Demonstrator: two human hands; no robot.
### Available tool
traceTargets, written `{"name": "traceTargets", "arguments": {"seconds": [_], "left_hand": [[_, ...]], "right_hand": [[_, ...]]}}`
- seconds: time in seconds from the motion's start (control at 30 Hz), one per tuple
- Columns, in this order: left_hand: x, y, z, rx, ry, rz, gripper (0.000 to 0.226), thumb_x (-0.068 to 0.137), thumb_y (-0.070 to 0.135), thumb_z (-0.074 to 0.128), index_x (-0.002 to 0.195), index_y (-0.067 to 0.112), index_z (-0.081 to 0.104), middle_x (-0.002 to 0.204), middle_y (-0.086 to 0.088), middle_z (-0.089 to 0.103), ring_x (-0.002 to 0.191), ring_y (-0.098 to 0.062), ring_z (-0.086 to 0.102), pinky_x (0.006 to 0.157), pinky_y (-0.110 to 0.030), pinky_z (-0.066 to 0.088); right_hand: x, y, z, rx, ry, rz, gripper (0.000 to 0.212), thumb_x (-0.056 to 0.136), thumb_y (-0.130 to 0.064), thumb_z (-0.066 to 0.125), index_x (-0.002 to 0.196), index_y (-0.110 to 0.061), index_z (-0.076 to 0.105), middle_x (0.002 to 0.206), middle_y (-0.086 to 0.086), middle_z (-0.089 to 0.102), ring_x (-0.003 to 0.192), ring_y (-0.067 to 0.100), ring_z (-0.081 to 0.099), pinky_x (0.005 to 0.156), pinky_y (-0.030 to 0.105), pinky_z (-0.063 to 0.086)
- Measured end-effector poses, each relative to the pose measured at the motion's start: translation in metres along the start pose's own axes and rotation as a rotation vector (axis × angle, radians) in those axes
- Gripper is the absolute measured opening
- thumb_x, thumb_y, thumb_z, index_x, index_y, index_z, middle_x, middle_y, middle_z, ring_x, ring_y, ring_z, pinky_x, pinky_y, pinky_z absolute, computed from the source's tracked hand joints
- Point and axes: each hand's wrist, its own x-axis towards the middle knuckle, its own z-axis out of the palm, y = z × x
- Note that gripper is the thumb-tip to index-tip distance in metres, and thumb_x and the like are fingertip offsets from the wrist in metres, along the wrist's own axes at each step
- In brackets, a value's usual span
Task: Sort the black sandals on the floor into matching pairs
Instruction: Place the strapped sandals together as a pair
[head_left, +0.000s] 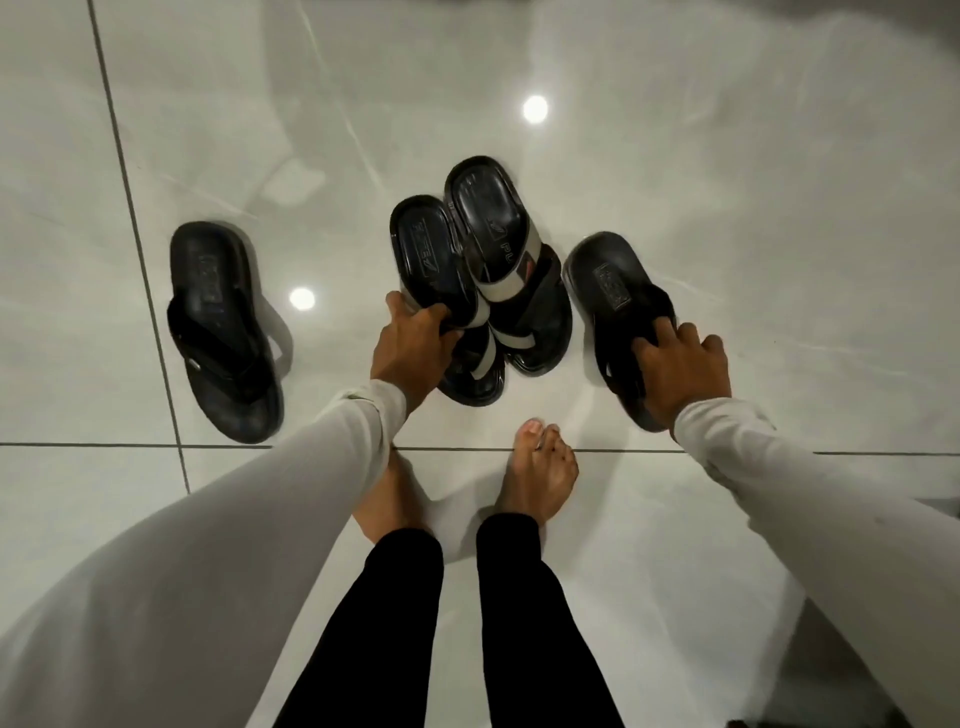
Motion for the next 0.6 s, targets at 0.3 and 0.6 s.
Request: {"name": "traceTargets", "arguments": {"seconds": [0.3,0.6], "left_hand": [[0.029,0.059,0.010,0.050,0.033,0.118,0.034,0.099,0.035,0.052,0.124,0.013,0.060,0.132,-0.016,0.040,0.094,-0.043,0.063,0.093,-0.047,0.057],[0.009,0.104,0.021,0.001,-0.091,0.102,0.084,0.099,0.038,0.057,0.161,0.038,0.001,0.159,-0.026,0.022,0.112,-0.046,0.064,0.094,-0.047,0.054]], "right_hand": [[-0.010,0.059,0.024,0.103,-0.136,0.086,0.033,0.087,-0.021,0.068,0.119,-0.011,0.064,0.127,0.013,0.051,0.120,0.036,0.051,0.084,0.043,0.053],[-0.054,0.100,-0.004,0.125,-0.110,0.054,0.040,0.080,-0.035,0.077,0.115,-0.016,0.067,0.120,0.008,0.057,0.113,0.030,0.057,0.084,0.046,0.057]]}}
